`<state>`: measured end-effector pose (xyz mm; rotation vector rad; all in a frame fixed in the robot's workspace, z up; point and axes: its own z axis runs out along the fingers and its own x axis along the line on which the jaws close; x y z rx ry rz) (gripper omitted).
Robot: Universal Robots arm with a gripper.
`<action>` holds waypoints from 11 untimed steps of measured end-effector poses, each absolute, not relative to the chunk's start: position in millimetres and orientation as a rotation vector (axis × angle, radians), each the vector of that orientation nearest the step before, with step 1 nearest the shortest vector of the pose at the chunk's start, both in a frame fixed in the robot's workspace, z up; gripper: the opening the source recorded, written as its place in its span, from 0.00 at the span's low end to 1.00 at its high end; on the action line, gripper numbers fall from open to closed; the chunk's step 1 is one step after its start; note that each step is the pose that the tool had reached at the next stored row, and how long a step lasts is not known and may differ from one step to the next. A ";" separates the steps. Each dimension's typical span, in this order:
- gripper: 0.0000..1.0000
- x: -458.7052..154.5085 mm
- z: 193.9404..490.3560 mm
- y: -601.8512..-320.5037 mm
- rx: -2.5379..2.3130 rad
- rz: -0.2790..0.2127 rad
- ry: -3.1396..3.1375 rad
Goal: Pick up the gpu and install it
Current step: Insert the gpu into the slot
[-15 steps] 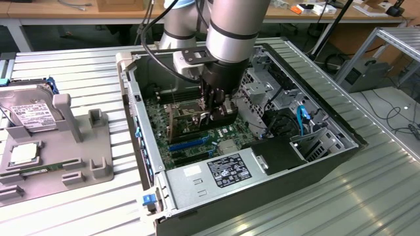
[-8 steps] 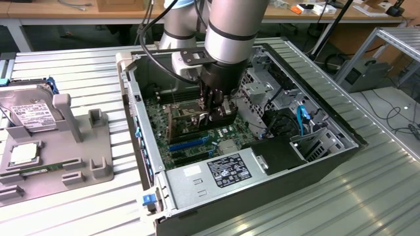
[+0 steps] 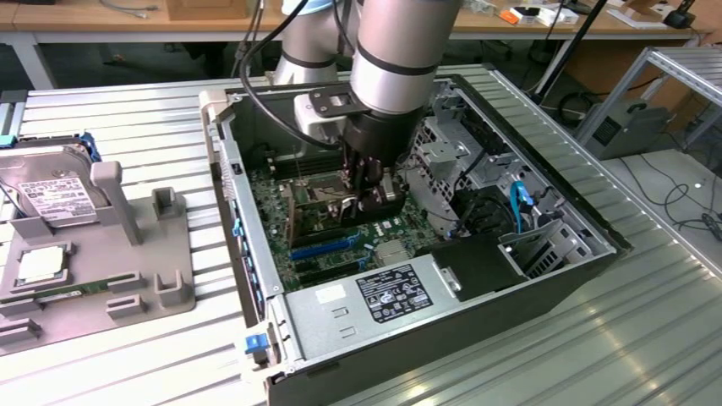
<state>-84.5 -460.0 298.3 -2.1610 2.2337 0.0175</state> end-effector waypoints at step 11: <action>0.27 -107.2 287.8 -460.1 -2.161 0.017 2.234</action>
